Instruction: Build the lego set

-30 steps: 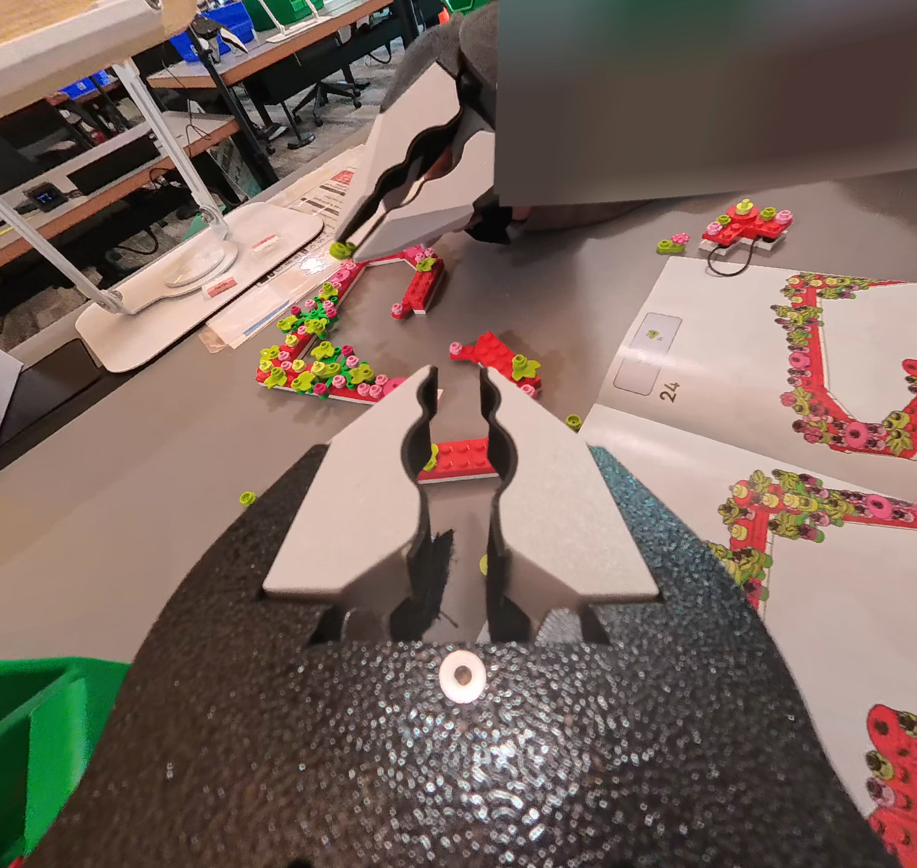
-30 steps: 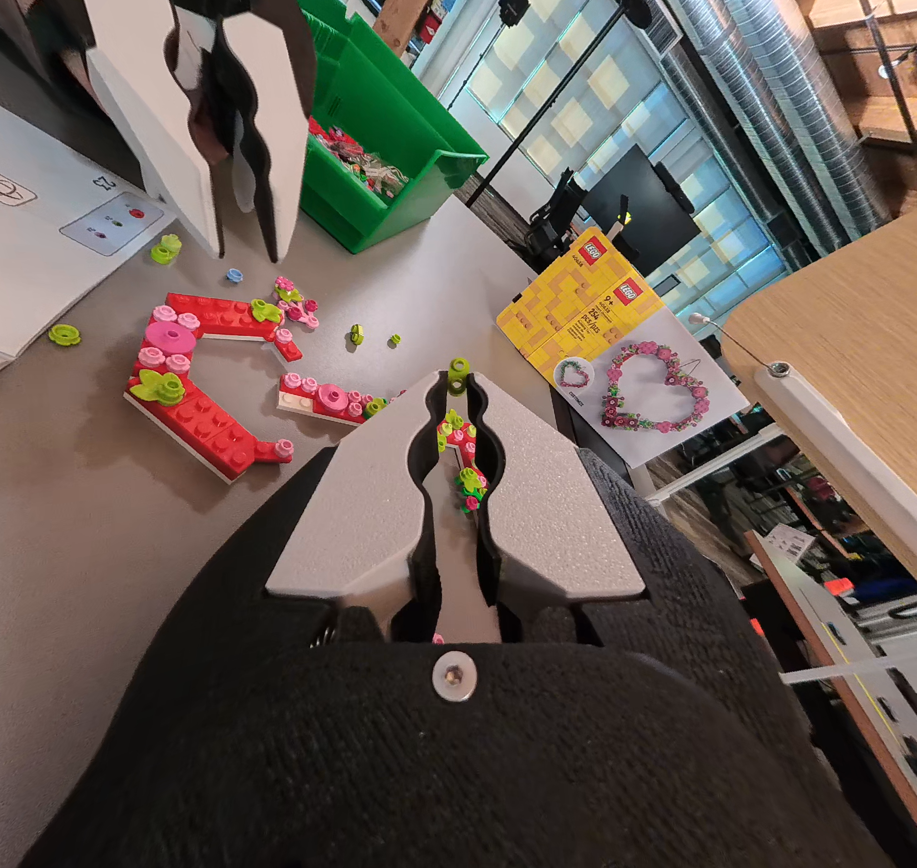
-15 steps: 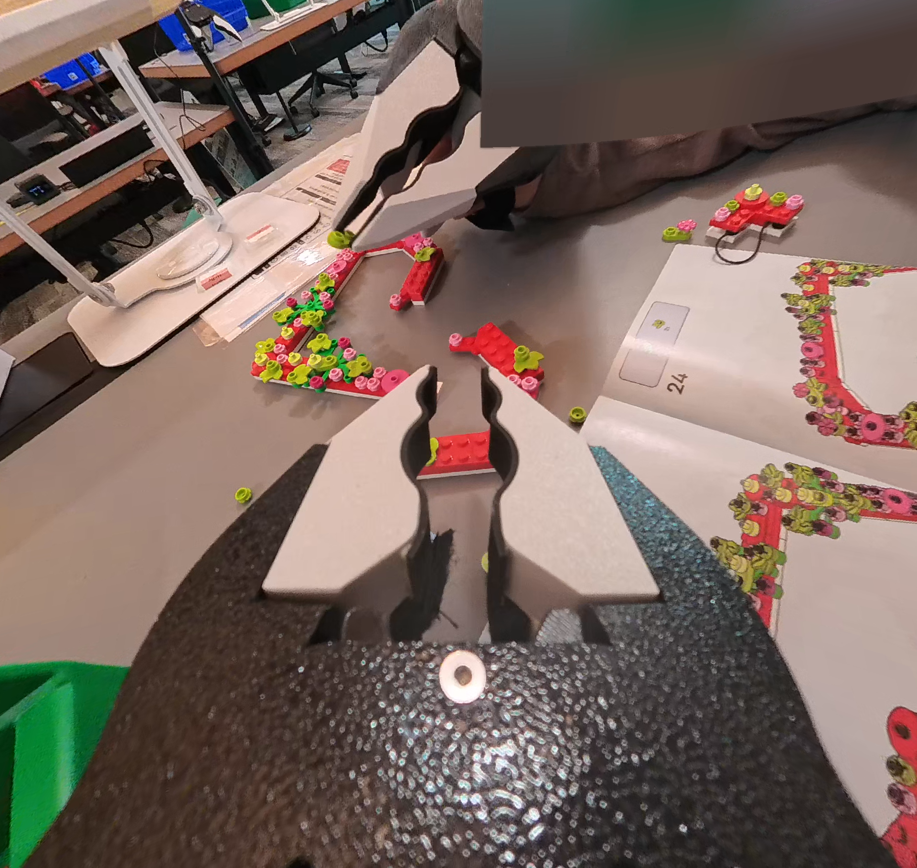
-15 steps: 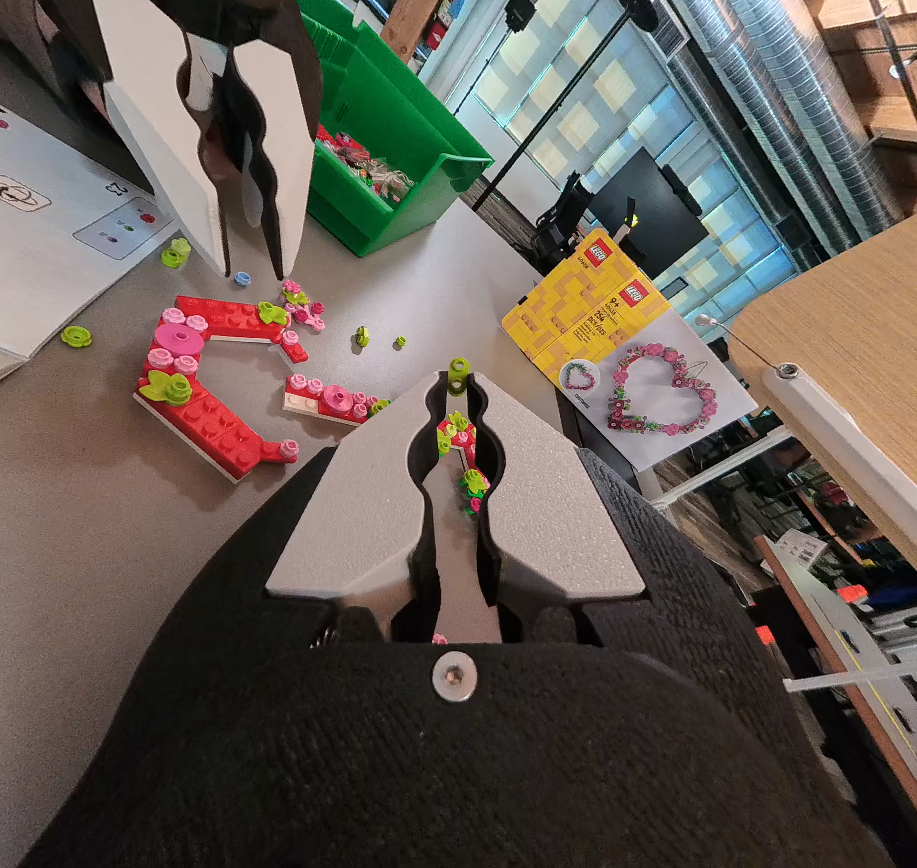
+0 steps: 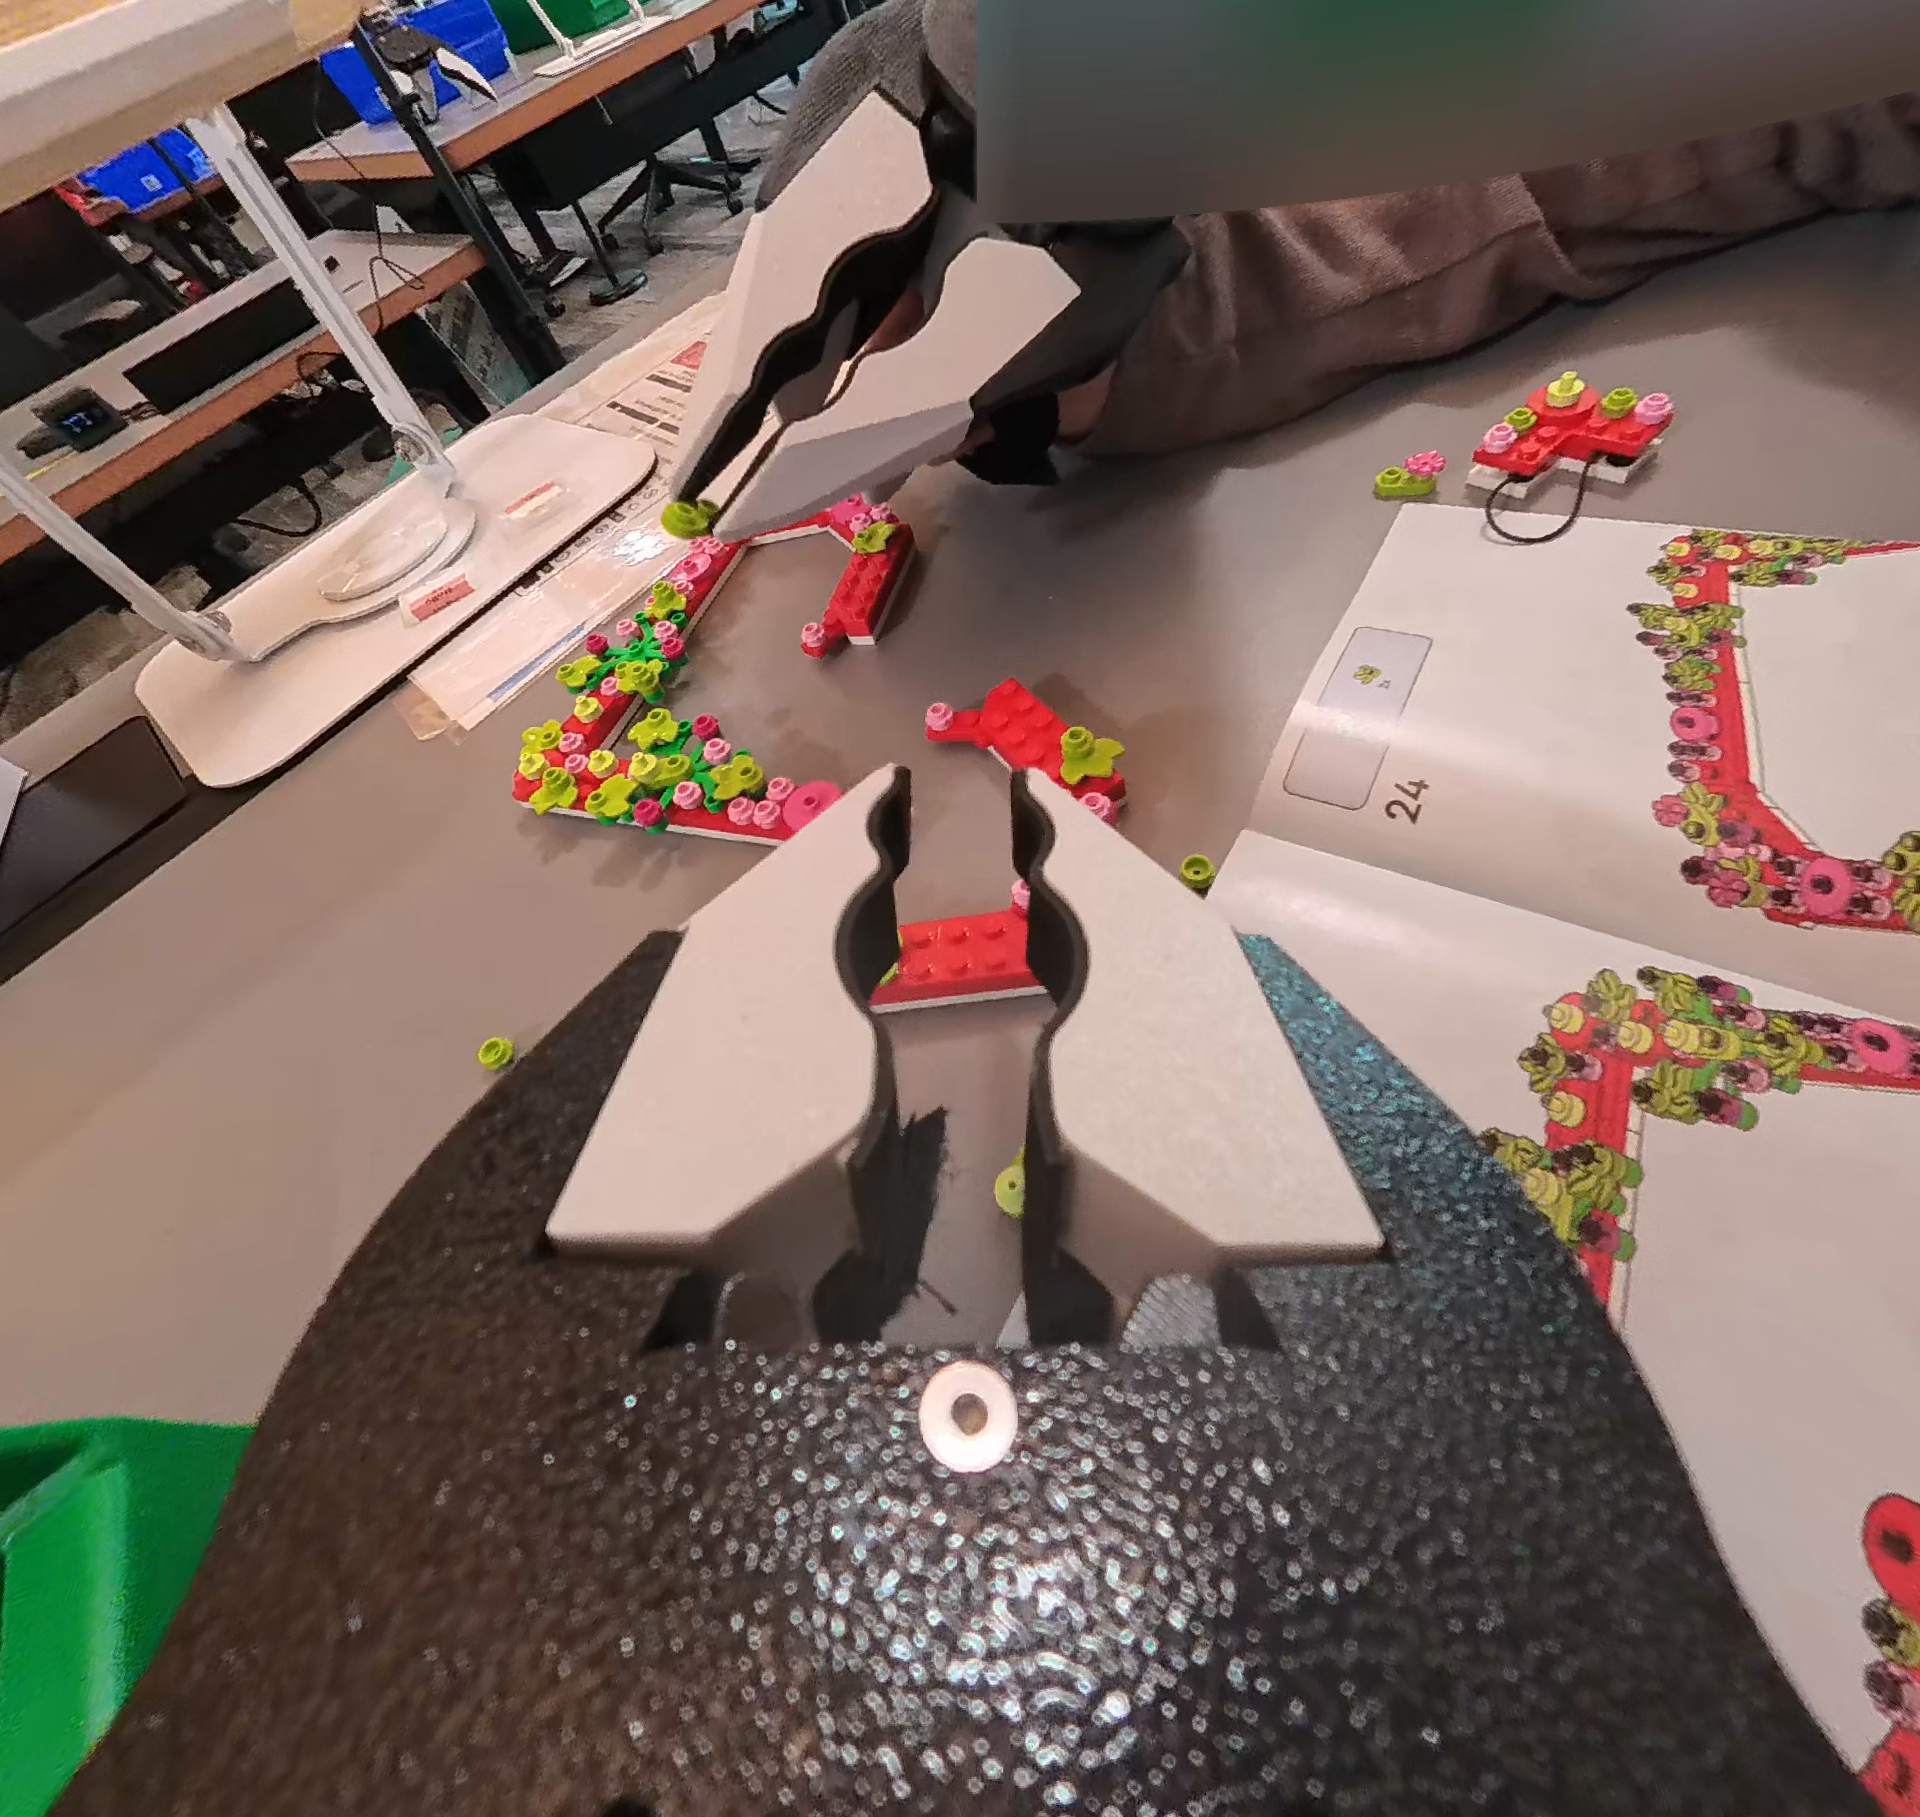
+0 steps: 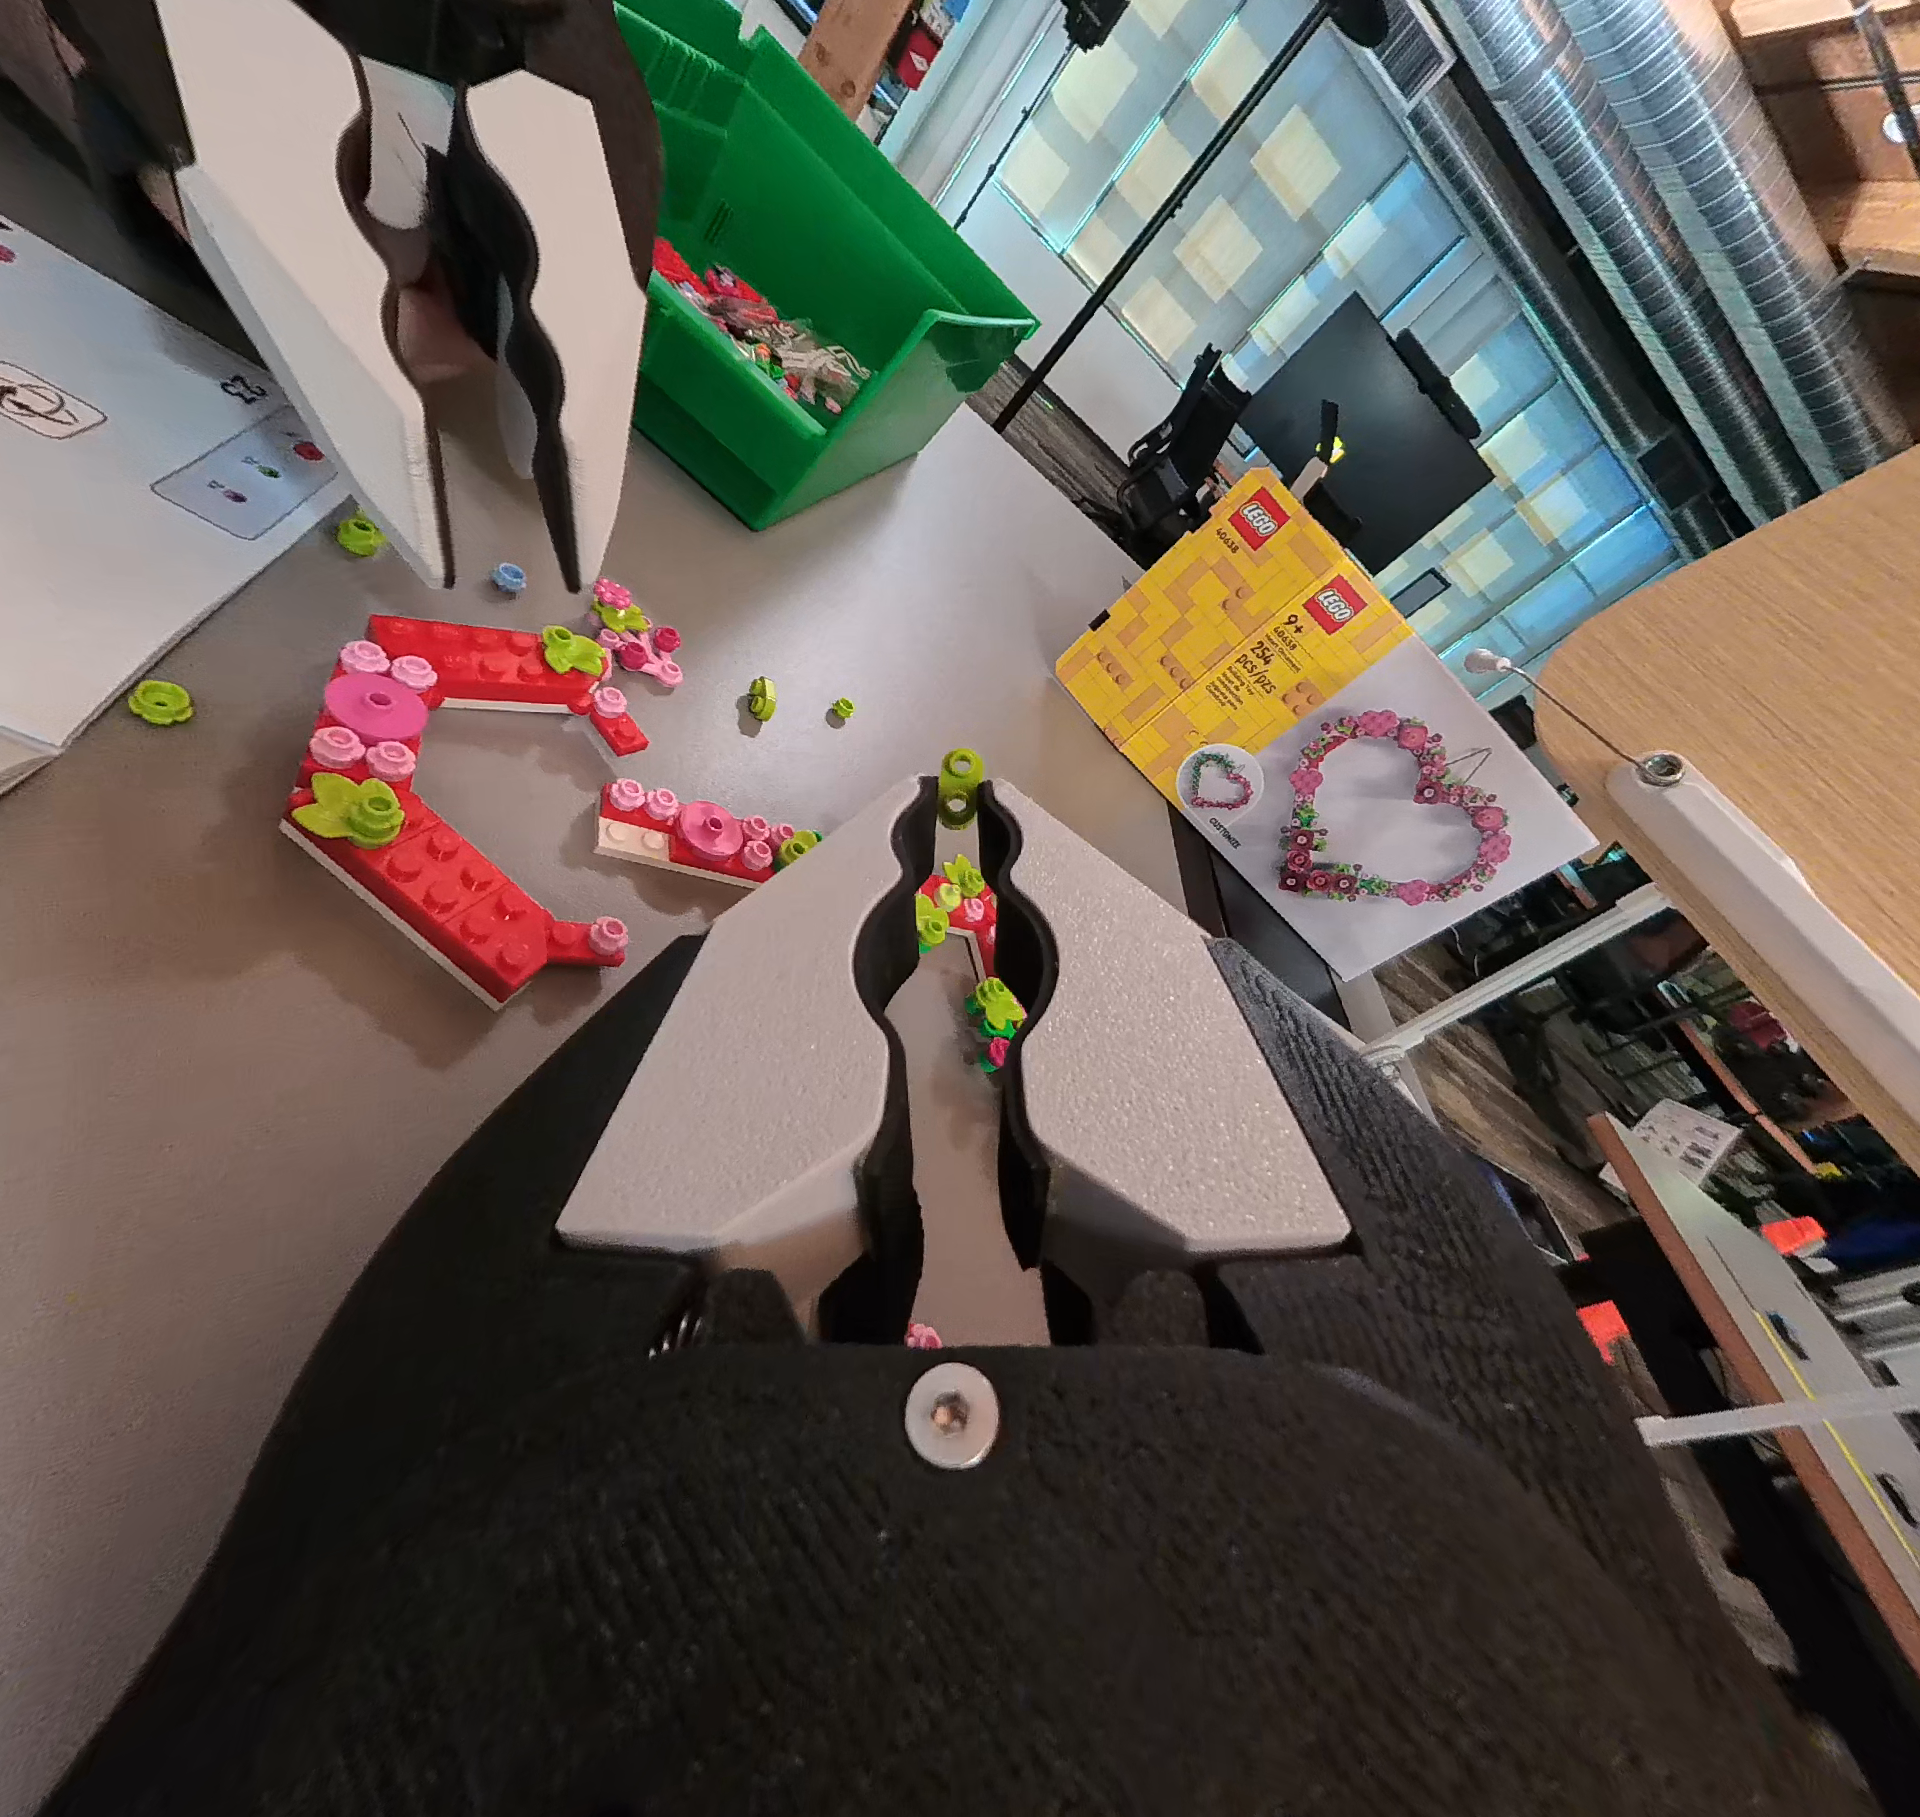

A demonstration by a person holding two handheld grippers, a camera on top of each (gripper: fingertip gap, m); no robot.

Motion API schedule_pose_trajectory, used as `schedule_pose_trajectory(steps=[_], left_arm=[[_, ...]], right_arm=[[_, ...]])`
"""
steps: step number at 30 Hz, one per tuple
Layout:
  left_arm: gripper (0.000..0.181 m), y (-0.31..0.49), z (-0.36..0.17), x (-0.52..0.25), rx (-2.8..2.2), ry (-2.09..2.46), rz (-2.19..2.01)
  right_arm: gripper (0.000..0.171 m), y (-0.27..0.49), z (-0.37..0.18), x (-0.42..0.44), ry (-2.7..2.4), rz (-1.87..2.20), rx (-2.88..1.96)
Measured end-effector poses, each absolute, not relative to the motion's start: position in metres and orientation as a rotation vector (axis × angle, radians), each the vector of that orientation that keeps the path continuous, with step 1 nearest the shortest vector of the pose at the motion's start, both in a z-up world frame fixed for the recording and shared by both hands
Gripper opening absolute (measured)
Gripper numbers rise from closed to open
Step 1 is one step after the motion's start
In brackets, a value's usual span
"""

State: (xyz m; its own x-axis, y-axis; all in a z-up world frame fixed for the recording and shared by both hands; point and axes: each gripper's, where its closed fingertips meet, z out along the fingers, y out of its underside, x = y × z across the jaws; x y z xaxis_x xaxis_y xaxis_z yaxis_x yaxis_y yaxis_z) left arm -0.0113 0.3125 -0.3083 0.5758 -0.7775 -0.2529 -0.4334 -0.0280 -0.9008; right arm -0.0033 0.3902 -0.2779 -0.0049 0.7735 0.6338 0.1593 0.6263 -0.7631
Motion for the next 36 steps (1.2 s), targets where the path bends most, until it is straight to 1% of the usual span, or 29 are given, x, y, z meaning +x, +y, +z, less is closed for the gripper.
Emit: schedule_pose_trajectory(steps=[23,24,25,26,27,28,29,33,36], left_arm=[[0.018,0.312,-0.314,-0.012,-1.677,1.059,-0.354],[0.021,0.311,-0.314,-0.011,-1.681,1.064,-0.363],[0.030,0.308,-0.315,-0.009,-1.683,1.085,-0.386],[0.046,0.303,-0.317,-0.005,-1.685,1.125,-0.418],[0.058,0.299,-0.320,-0.002,-1.697,1.161,-0.421],[0.063,0.297,-0.323,-0.001,-1.706,1.196,-0.395],[0.063,0.296,-0.325,-0.001,-1.704,1.227,-0.357],[0.040,0.300,-0.327,0.001,-1.705,1.241,-0.250],[0.036,0.304,-0.331,0.005,-1.727,1.245,-0.269]], right_arm=[[0.005,0.389,-0.280,-0.004,-1.547,0.593,-0.820],[0.005,0.389,-0.280,-0.004,-1.547,0.594,-0.820],[0.005,0.388,-0.280,-0.004,-1.546,0.597,-0.819],[0.005,0.388,-0.280,-0.004,-1.548,0.599,-0.820],[0.005,0.388,-0.280,-0.004,-1.550,0.604,-0.820],[0.005,0.387,-0.281,-0.004,-1.557,0.611,-0.820],[0.005,0.385,-0.282,-0.005,-1.566,0.620,-0.817],[0.005,0.374,-0.286,-0.006,-1.627,0.682,-0.789],[0.005,0.360,-0.295,-0.008,-1.730,0.775,-0.770]])
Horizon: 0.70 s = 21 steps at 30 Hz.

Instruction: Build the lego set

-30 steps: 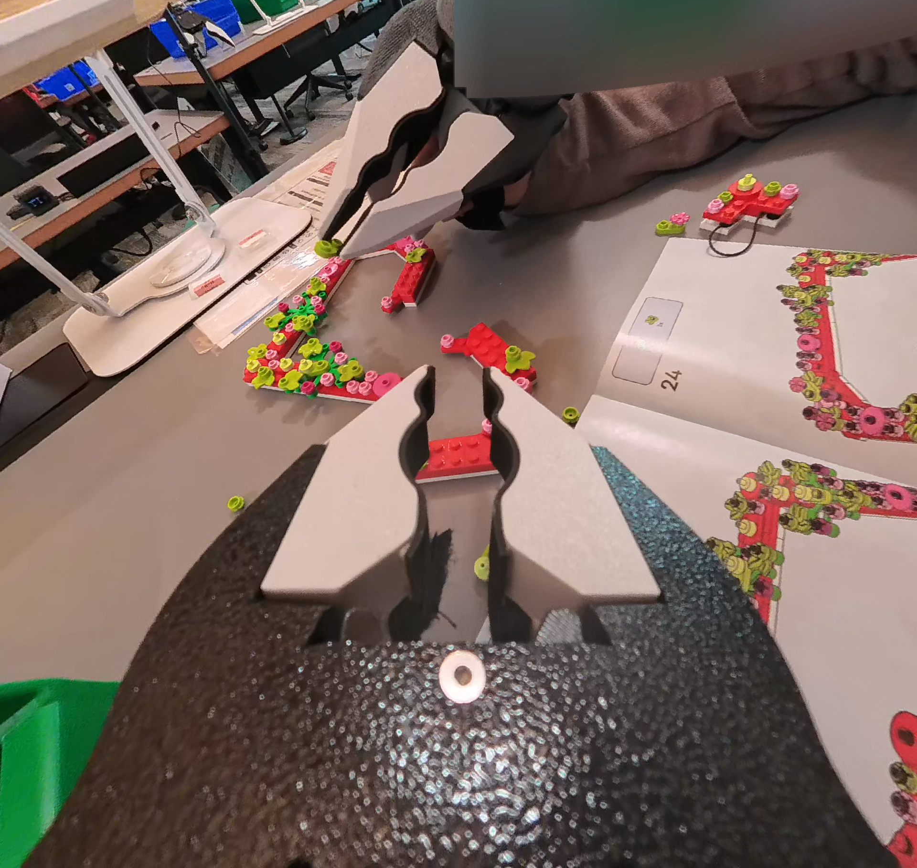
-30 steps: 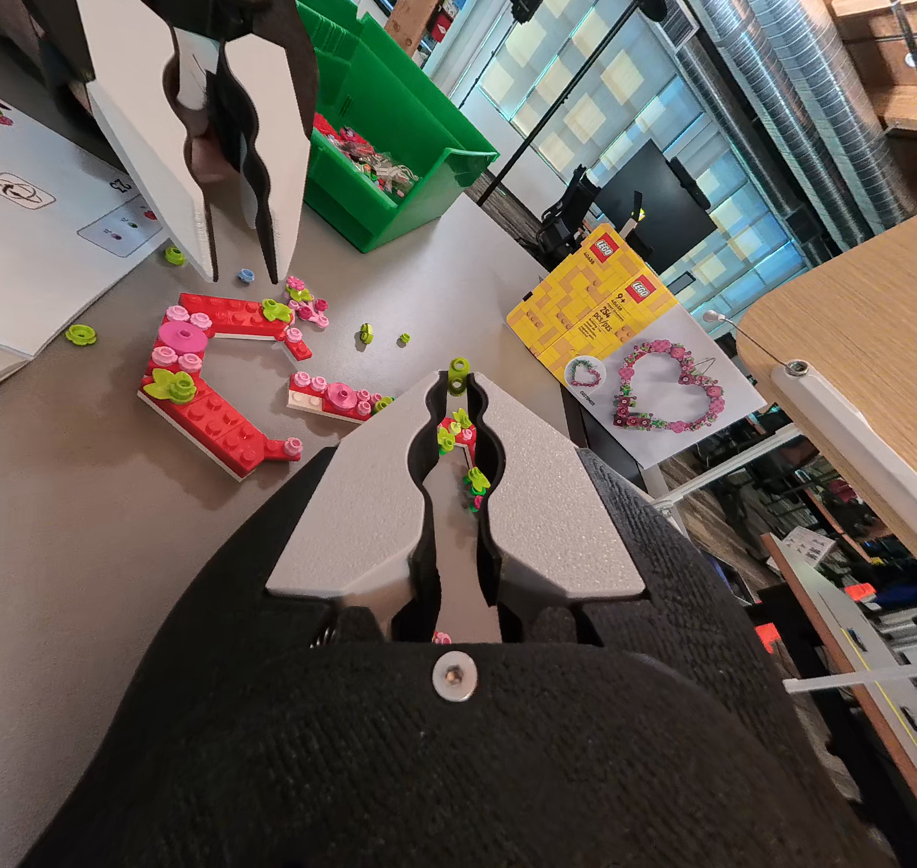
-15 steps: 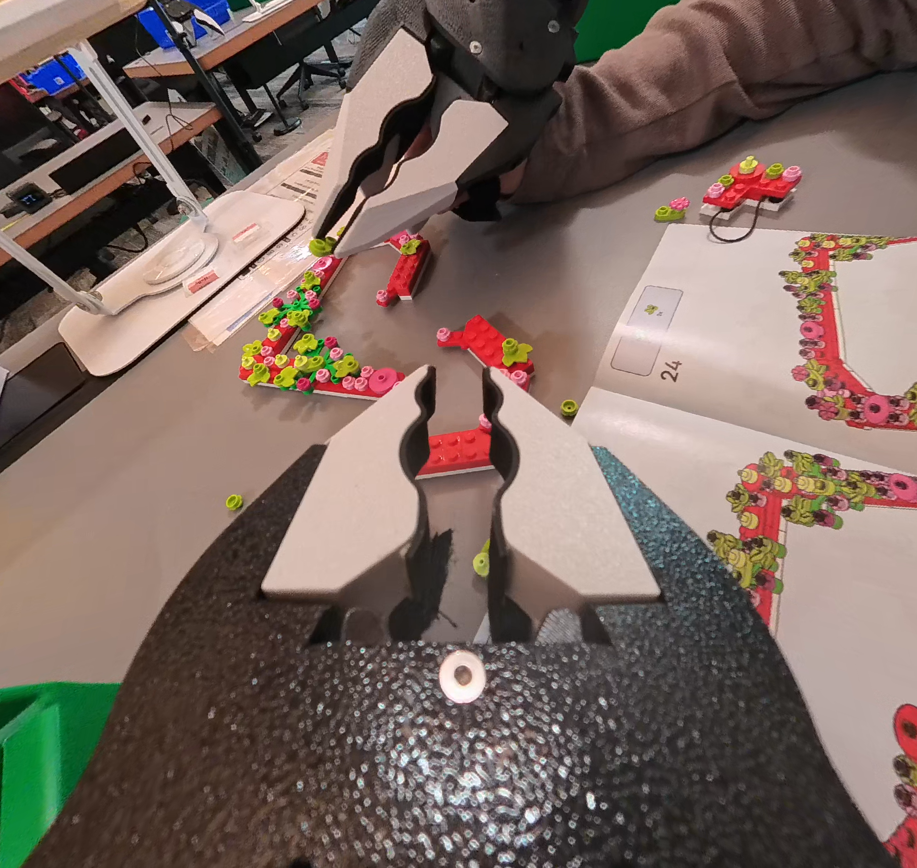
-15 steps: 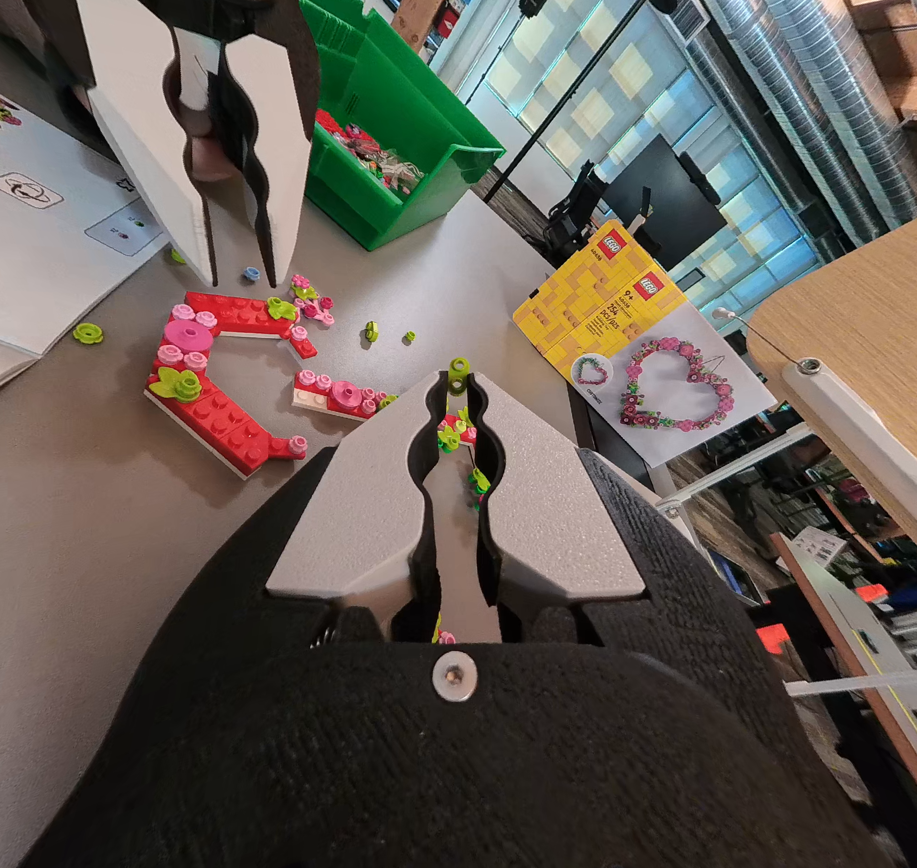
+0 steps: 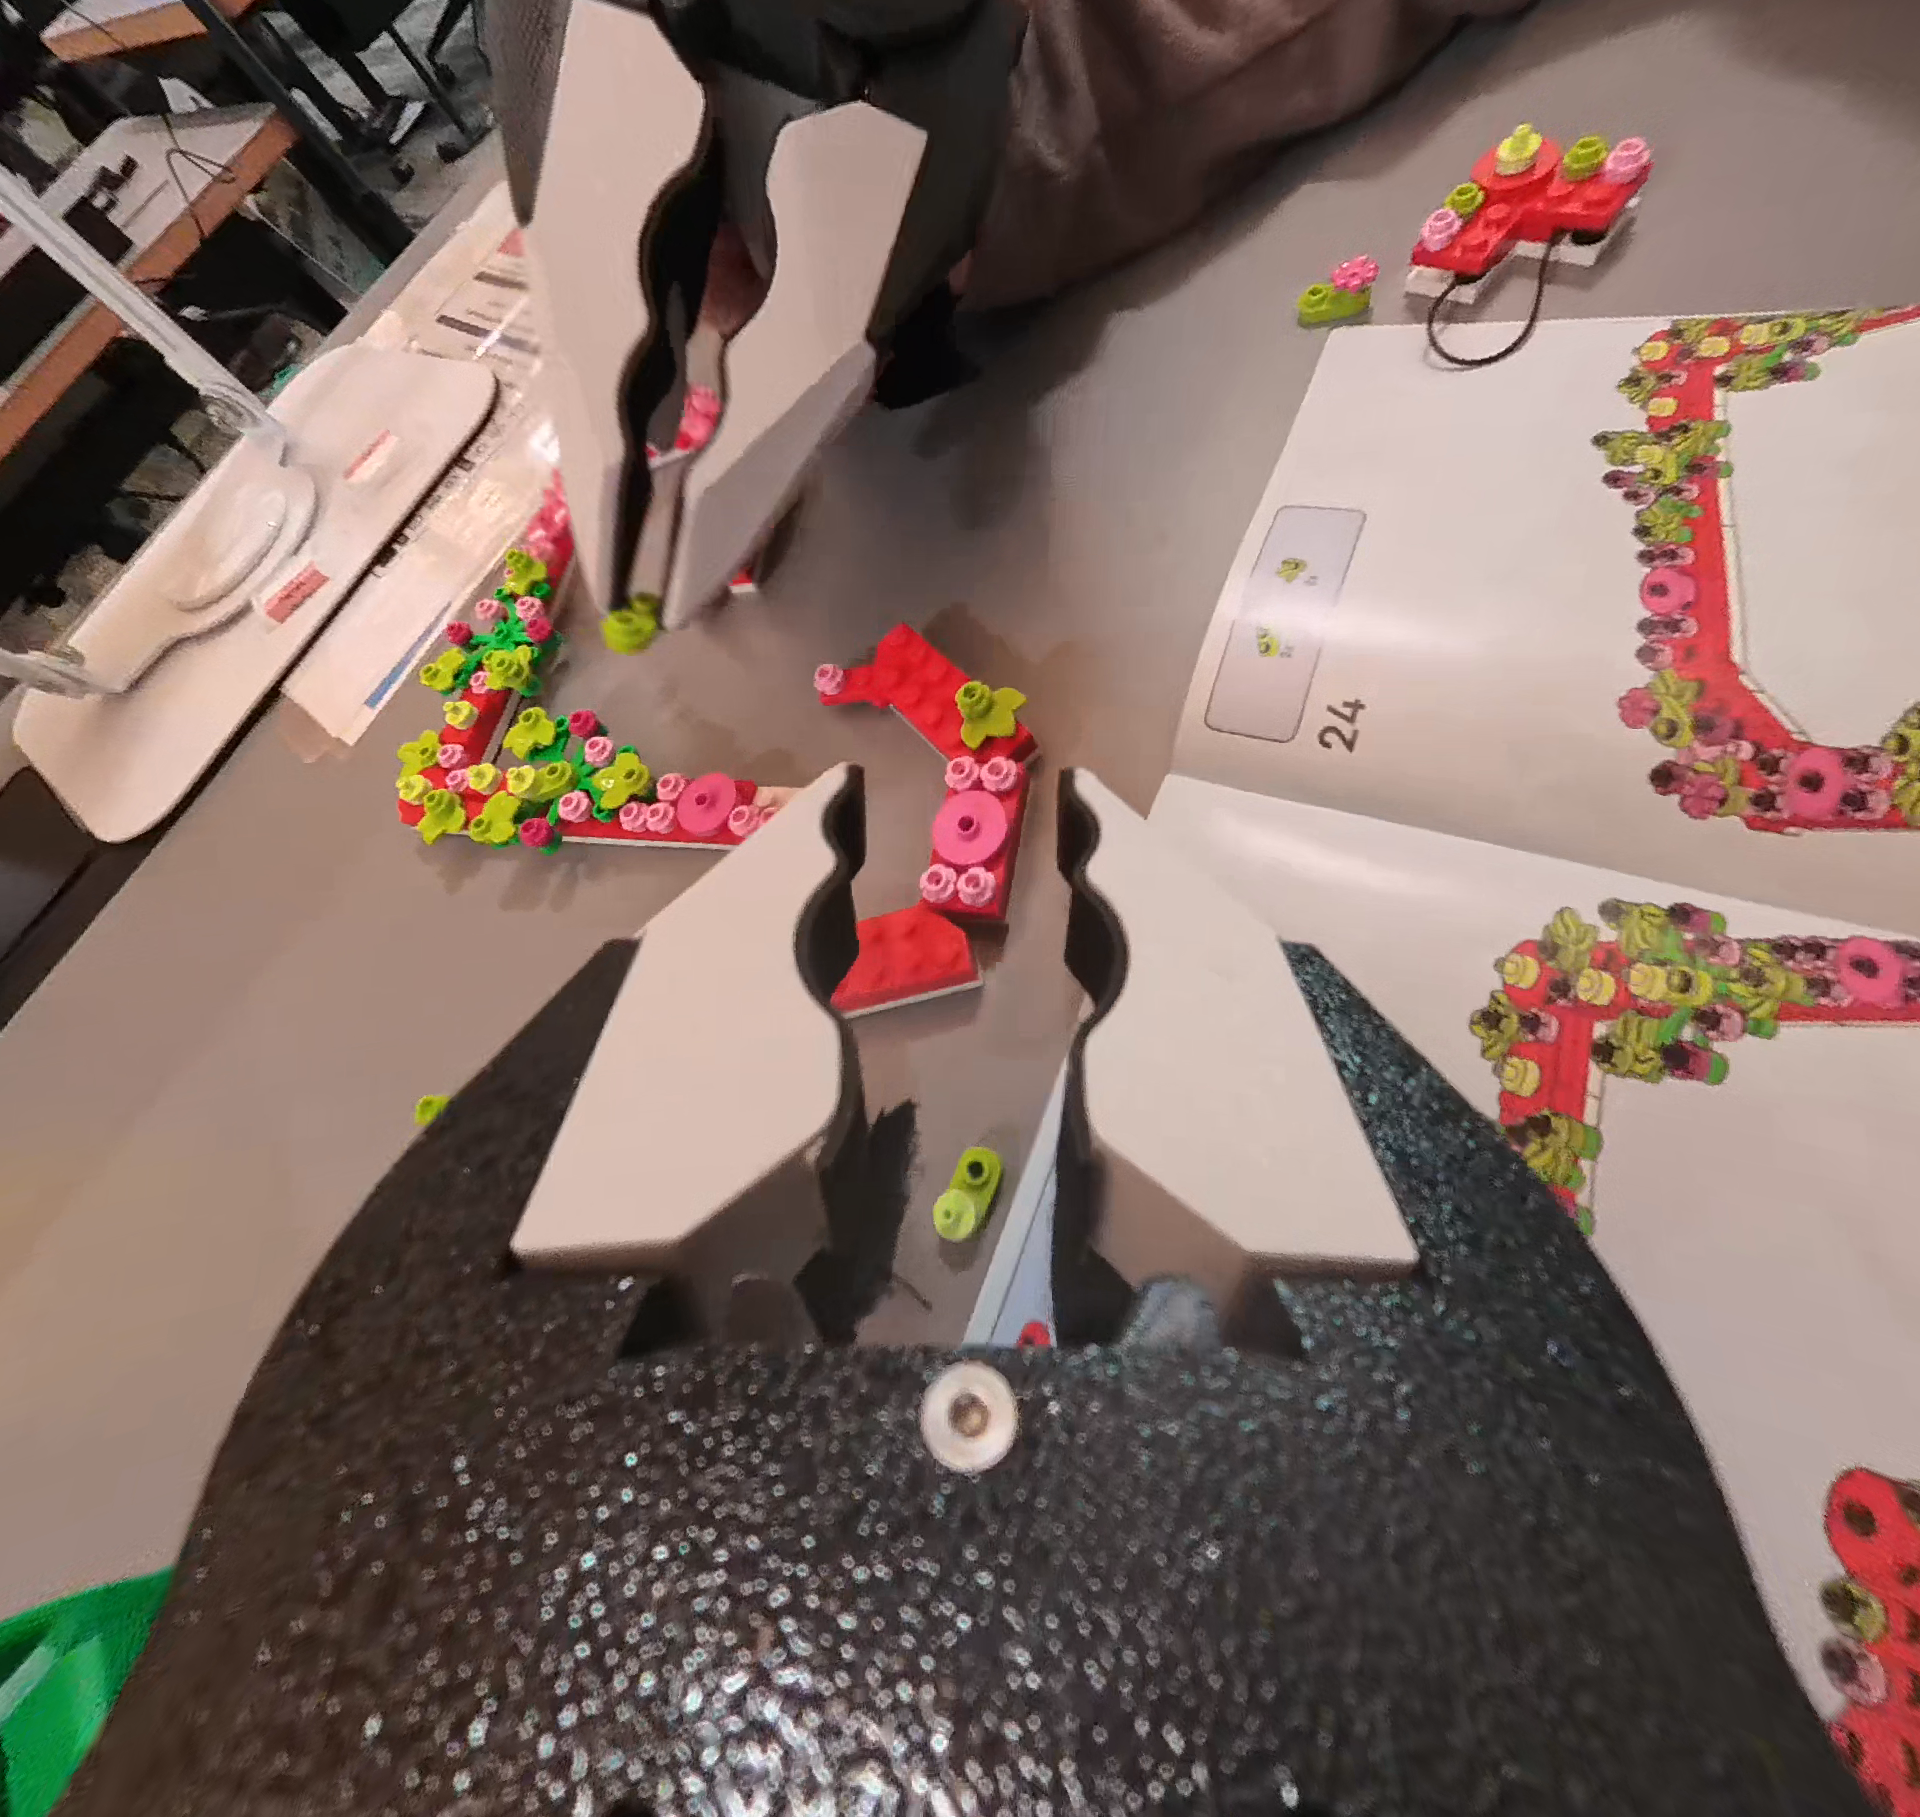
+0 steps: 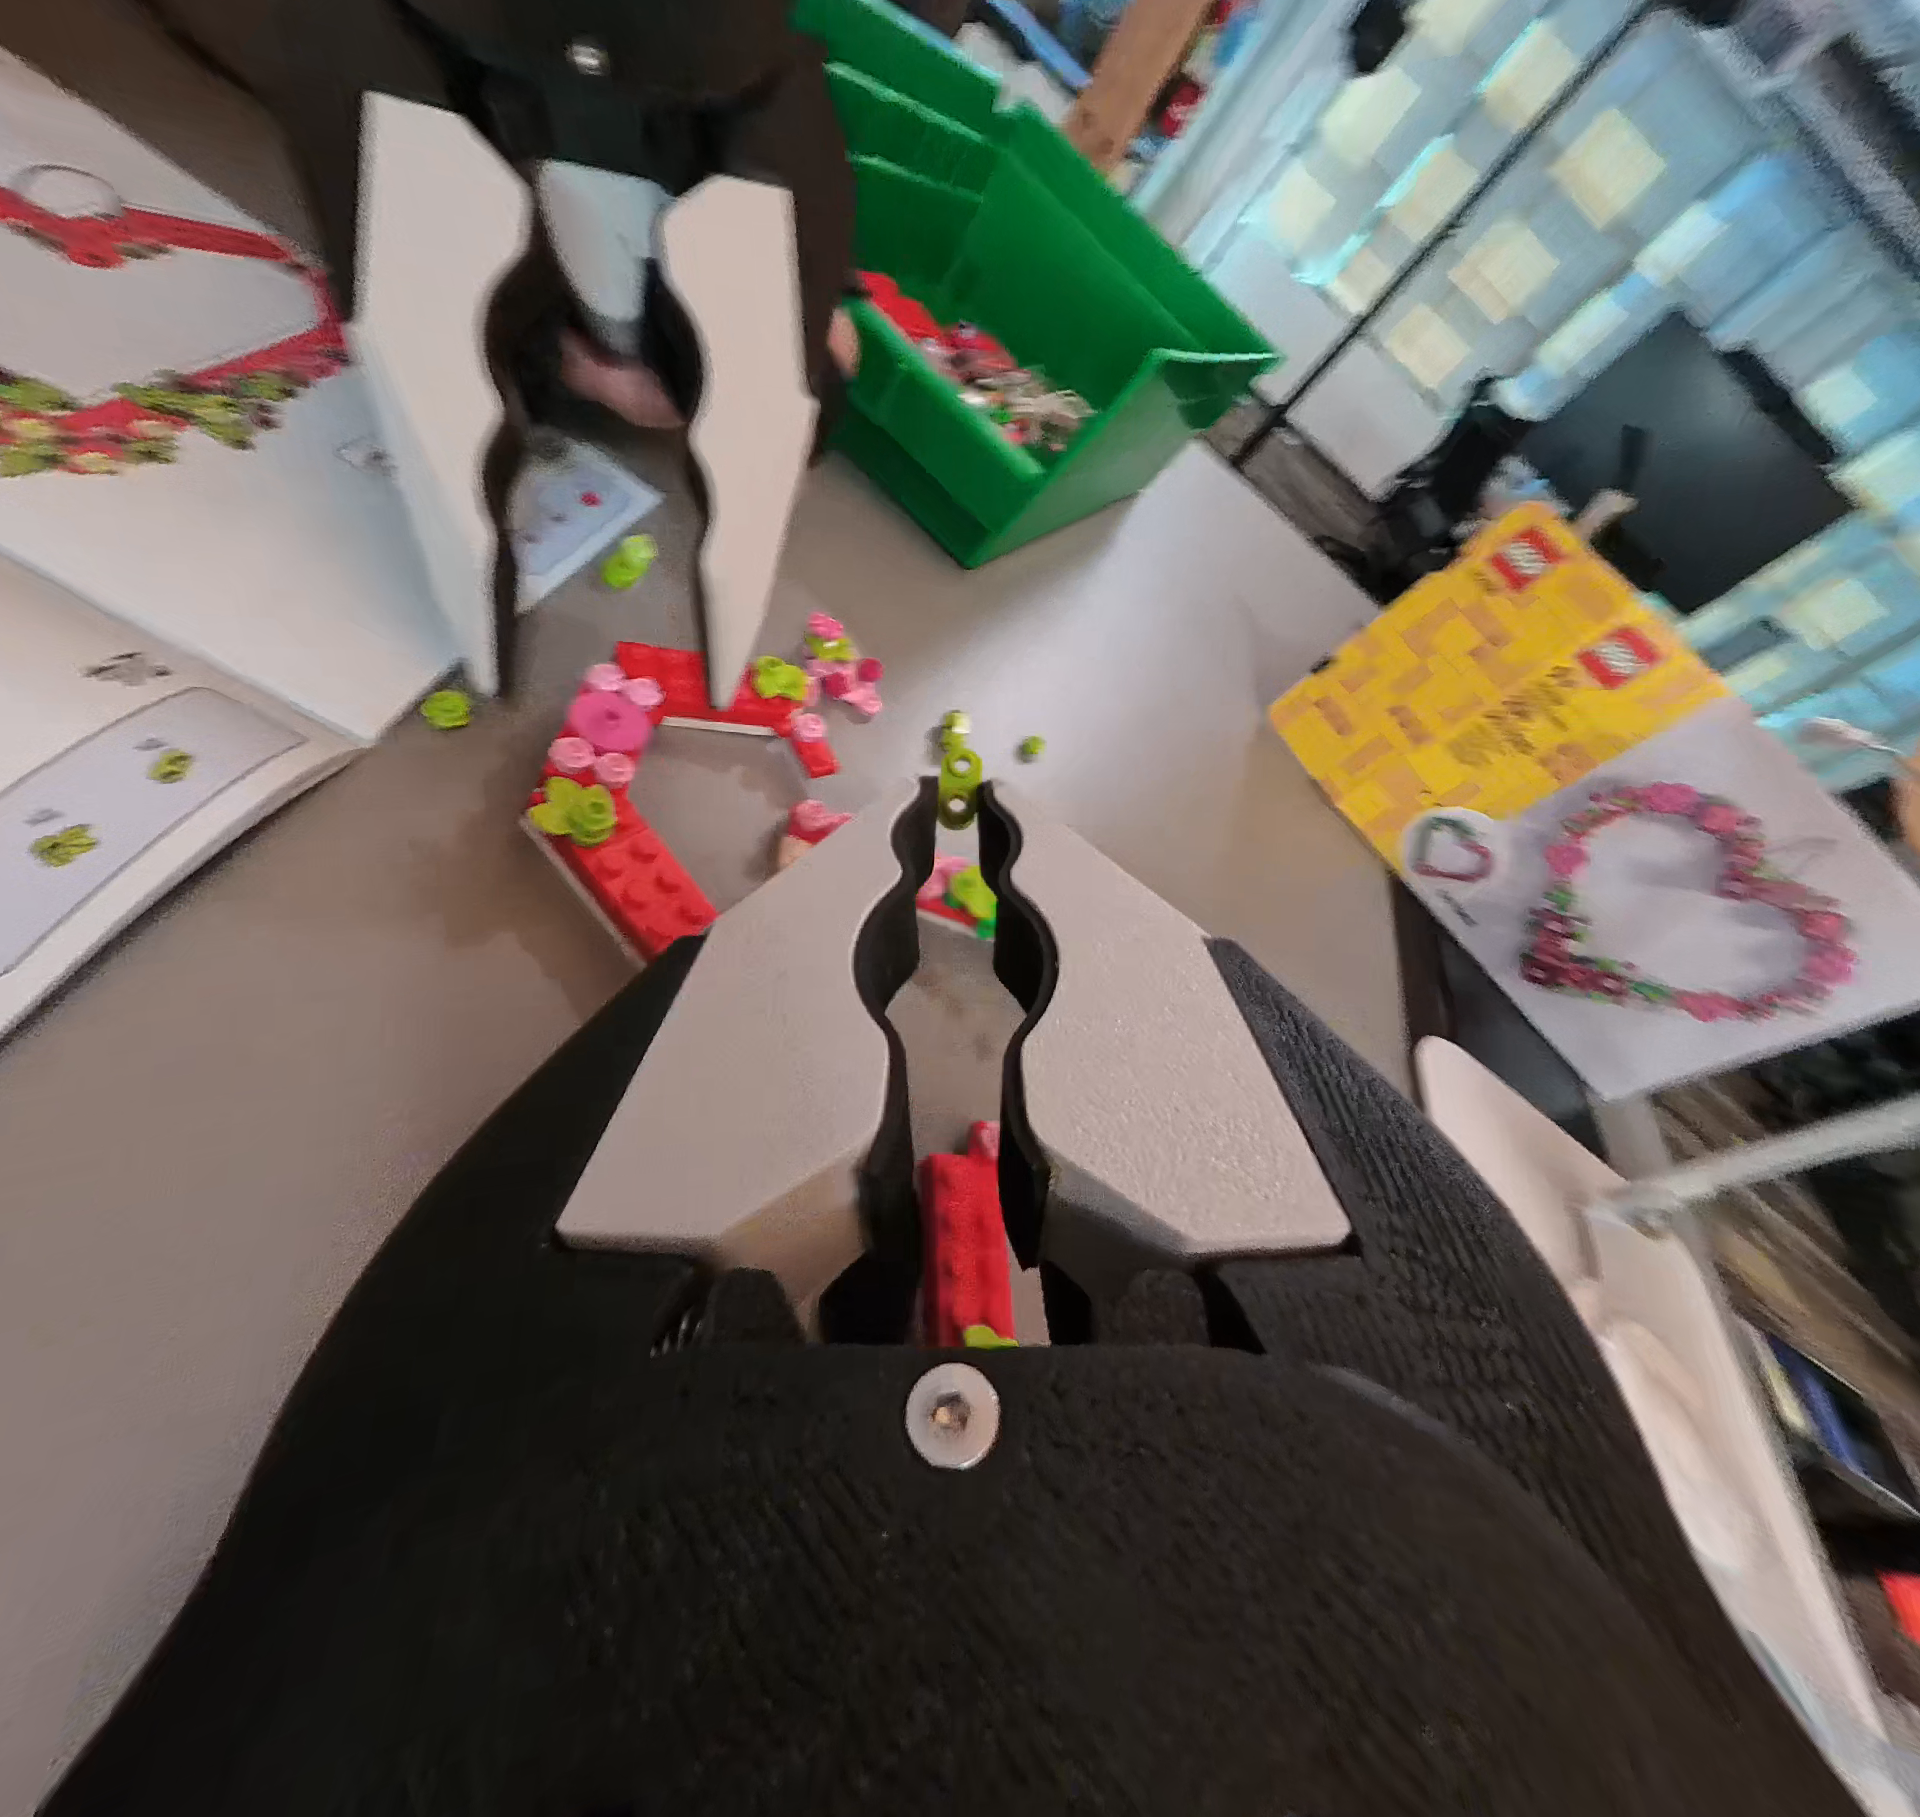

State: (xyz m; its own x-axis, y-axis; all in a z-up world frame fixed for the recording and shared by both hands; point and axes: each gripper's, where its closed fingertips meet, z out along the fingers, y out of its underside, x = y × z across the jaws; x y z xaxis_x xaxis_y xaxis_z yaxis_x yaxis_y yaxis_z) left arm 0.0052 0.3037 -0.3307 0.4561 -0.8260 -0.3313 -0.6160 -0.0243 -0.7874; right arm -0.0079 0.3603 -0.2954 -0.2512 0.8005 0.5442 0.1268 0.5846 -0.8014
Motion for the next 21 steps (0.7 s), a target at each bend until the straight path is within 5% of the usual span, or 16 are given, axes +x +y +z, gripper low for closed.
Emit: schedule_pose_trajectory(steps=[21], left_arm=[[0.015,0.306,-0.349,-0.004,-1.742,1.563,-0.339]], right_arm=[[0.006,0.311,-0.332,0.012,-2.489,1.118,-0.818]])
